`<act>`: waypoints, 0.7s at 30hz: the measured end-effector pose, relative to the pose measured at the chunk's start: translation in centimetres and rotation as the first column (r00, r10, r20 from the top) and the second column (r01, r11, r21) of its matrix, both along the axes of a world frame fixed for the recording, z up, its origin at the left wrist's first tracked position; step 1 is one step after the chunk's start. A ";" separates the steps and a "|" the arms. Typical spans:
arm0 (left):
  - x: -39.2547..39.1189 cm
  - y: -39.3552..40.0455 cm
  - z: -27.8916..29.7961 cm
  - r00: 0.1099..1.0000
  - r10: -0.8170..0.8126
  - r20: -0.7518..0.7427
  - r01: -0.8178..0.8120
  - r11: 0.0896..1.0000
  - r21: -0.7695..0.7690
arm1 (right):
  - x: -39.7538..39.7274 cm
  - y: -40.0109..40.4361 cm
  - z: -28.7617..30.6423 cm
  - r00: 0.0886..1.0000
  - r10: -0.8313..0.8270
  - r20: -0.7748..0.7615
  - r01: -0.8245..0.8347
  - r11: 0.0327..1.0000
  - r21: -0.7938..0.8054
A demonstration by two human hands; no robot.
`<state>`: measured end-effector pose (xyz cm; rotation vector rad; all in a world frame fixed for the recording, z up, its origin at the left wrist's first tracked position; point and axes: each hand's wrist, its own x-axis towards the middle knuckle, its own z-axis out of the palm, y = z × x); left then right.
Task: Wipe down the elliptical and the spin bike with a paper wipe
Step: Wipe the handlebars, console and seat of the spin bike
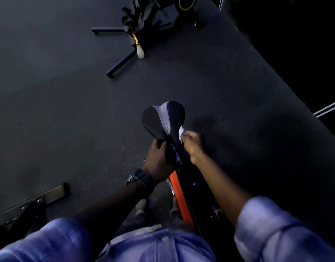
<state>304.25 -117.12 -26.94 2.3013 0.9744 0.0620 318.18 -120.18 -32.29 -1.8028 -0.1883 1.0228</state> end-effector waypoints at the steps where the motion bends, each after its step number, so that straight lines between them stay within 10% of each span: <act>1: 0.1 0.3 0.1 1.000 0.001 -0.008 -0.001 1.000 0.022 | 0.3 0.7 -0.2 0.999 -0.003 0.054 0.004 1.000 -0.011; 4: 0.6 2.0 0.6 0.999 0.001 -0.046 0.001 0.999 0.040 | -1.4 -0.9 -0.5 0.986 -0.005 0.165 0.004 1.000 0.009; 8: 1.3 4.7 0.7 0.996 0.007 -0.084 -0.001 0.998 0.065 | -3.8 -4.8 -1.6 0.995 0.006 -0.096 -0.005 1.000 0.016; 15: 2.9 7.6 -0.2 0.989 0.074 -0.127 -0.065 0.995 0.074 | 2.9 7.7 0.3 0.967 -0.037 0.251 0.063 0.993 -0.097; 21: 4.3 9.6 -0.1 0.982 0.077 -0.171 -0.073 0.997 0.030 | 5.7 12.8 1.4 0.698 0.460 0.549 -0.336 0.887 -0.316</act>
